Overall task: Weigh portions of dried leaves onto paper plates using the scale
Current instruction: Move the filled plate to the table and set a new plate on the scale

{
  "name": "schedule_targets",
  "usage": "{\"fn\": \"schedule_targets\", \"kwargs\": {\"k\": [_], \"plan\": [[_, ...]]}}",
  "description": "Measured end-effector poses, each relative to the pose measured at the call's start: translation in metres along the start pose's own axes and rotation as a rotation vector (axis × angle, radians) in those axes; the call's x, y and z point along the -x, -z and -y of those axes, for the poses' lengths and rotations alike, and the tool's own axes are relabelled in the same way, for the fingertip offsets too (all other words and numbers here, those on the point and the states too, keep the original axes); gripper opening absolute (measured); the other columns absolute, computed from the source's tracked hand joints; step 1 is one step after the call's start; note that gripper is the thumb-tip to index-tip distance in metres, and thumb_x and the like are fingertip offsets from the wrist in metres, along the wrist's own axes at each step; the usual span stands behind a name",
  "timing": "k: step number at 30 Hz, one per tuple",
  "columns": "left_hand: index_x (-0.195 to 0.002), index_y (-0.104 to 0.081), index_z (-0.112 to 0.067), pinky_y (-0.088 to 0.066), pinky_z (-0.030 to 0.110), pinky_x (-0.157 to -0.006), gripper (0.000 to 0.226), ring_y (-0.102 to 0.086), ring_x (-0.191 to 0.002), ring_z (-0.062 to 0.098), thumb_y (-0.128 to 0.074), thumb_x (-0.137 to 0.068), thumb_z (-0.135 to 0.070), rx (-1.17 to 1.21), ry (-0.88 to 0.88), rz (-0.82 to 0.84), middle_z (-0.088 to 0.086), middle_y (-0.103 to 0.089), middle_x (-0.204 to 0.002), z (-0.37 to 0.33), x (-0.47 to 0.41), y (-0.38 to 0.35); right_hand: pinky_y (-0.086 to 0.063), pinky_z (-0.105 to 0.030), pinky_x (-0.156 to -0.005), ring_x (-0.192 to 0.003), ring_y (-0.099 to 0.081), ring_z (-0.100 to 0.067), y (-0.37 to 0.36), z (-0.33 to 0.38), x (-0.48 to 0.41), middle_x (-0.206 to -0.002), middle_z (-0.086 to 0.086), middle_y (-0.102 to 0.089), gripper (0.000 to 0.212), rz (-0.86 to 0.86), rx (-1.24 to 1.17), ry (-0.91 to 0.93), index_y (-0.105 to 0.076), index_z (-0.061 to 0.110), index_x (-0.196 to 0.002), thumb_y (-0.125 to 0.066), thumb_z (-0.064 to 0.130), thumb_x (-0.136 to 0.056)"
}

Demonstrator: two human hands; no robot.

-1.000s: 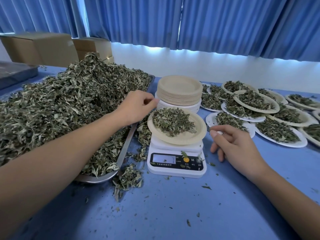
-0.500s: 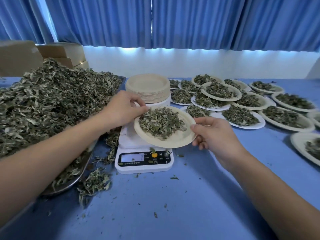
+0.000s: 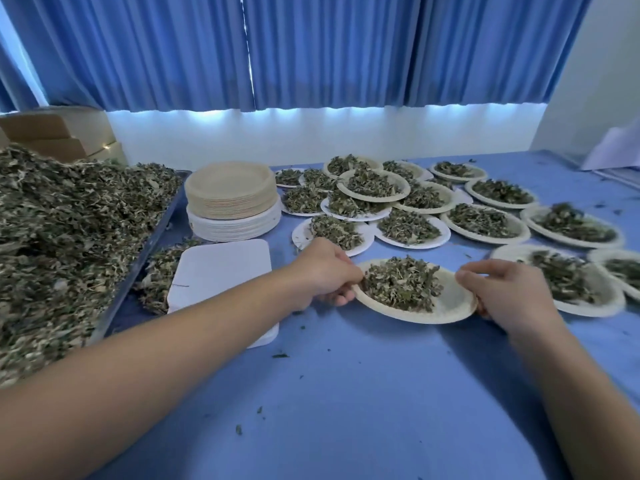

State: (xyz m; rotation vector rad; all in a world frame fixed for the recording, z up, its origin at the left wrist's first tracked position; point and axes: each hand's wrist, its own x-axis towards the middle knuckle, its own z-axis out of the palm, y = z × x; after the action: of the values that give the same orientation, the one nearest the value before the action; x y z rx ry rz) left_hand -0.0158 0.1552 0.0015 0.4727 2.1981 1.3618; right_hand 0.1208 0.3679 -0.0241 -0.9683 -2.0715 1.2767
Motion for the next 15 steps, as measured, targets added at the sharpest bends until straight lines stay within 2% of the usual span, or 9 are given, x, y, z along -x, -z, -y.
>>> {"fn": "schedule_targets", "kwargs": {"k": [2,4,7,9,12,15], "plan": [[-0.104,-0.058,0.001,-0.051,0.023,-0.041,0.016,-0.064,-0.045,0.016,-0.065,-0.090,0.004,0.075,0.031,0.031,0.007,-0.063,-0.050,-0.004,-0.007,-0.014,-0.053,-0.040,-0.077,-0.078,-0.065,-0.026,0.006,-0.001,-0.002,-0.082,-0.004,-0.072,0.013,-0.076,0.140,0.049,-0.077,0.017,-0.100,-0.074,0.023,-0.089],[-0.103,-0.054,-0.001,-0.054,0.023,-0.044,0.017,-0.070,-0.052,0.020,-0.066,-0.091,0.003,0.138,0.057,0.048,0.007,-0.064,-0.050,-0.009,-0.013,-0.029,-0.049,-0.036,-0.076,-0.088,-0.065,-0.026,0.011,0.001,0.001,-0.092,0.000,-0.073,0.019,-0.163,0.284,0.133,-0.075,0.017,-0.106,-0.065,0.023,-0.091],[-0.098,-0.051,-0.006,-0.056,0.025,-0.046,0.018,-0.073,-0.058,0.025,-0.066,-0.092,0.001,0.227,0.079,0.061,0.012,-0.067,-0.060,-0.017,-0.019,-0.048,-0.049,-0.037,-0.080,-0.098,-0.063,-0.028,0.007,0.008,0.010,-0.108,-0.008,-0.068,0.023,-0.264,0.383,0.367,-0.073,0.014,-0.111,-0.059,0.022,-0.094],[-0.098,-0.051,-0.003,-0.057,0.026,-0.047,0.015,-0.073,-0.057,0.026,-0.065,-0.093,0.002,0.284,0.082,0.072,0.015,-0.066,-0.065,-0.022,-0.022,-0.058,-0.050,-0.041,-0.085,-0.098,-0.061,-0.027,-0.001,0.015,0.017,-0.106,-0.008,-0.065,0.017,-0.235,0.386,0.525,-0.073,0.013,-0.104,-0.060,0.019,-0.096],[-0.096,-0.057,0.002,-0.062,0.031,-0.055,0.002,-0.073,-0.060,0.031,-0.056,-0.095,0.000,0.318,0.076,0.106,0.014,-0.068,-0.060,-0.028,-0.023,-0.062,-0.048,-0.045,-0.086,-0.095,-0.058,-0.029,-0.015,0.022,0.026,-0.098,-0.007,-0.063,0.012,-0.133,0.427,0.694,-0.072,0.009,-0.092,-0.062,0.015,-0.095],[-0.093,-0.064,0.005,-0.060,0.030,-0.055,0.014,-0.073,-0.061,0.029,-0.053,-0.095,-0.004,0.242,0.054,0.121,0.020,-0.071,-0.068,-0.032,-0.022,-0.051,-0.045,-0.044,-0.084,-0.093,-0.057,-0.030,-0.028,0.033,0.034,-0.096,-0.006,-0.063,0.009,-0.067,0.475,0.822,-0.069,0.008,-0.085,-0.064,0.011,-0.093]]}}
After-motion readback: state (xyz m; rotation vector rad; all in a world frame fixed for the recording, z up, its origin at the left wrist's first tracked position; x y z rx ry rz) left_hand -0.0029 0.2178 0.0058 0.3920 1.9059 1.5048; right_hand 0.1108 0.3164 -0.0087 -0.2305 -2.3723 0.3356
